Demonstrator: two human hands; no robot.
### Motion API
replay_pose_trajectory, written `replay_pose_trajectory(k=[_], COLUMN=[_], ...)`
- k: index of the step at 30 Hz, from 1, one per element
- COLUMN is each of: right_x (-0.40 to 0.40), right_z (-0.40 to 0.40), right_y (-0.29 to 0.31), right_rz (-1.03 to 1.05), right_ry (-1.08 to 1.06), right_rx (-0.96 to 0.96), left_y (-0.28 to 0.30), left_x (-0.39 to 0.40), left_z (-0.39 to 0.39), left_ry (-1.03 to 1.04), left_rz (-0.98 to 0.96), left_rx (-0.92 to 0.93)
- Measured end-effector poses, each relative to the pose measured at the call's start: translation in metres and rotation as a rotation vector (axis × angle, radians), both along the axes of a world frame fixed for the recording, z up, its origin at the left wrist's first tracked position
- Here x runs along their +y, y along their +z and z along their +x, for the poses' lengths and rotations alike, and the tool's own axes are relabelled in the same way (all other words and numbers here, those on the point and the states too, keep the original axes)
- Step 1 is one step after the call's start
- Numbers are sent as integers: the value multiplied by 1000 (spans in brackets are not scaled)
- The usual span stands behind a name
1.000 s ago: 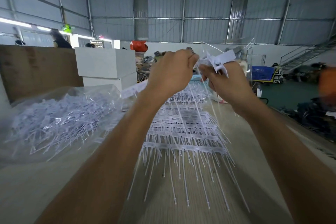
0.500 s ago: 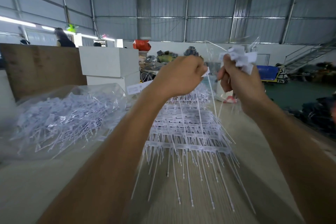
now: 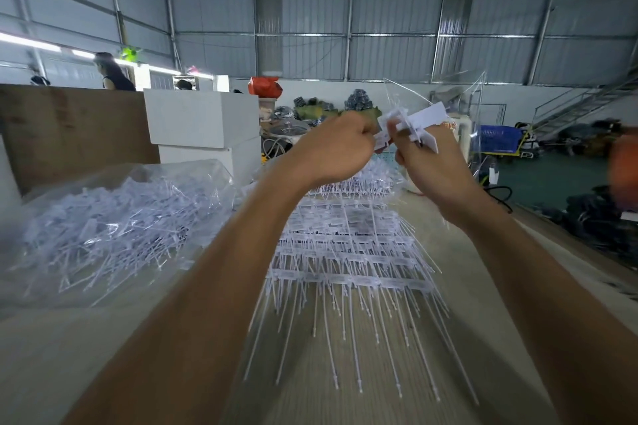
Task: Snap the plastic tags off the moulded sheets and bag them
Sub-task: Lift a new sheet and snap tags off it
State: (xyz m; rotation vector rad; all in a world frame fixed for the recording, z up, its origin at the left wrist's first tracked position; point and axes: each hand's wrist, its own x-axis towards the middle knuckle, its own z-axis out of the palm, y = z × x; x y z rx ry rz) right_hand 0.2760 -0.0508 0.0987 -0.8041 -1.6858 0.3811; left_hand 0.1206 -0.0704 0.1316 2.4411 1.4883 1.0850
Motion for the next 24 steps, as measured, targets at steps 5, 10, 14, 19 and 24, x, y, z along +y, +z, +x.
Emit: replay_pose_trajectory(k=[5,10,14,19,24], right_x=[1,3,-1,1,7], right_z=[2,6,7,11,19], right_y=[1,-1,0,1,0], right_rz=[30,-61,-62,-51,-183], right_ry=[120,169,213,160,160], right_rx=[-51,-73,-43,22,212], left_y=[3,5,6,6,1], left_x=[-2,-2,-6,-8,2], left_z=[-3,-4,-4,-6,-6], left_ry=[-26,-29,-17,-34,35], left_rz=[-40,-67,-51,-68,3], left_rx=[-115,-103,-116,-152,-182])
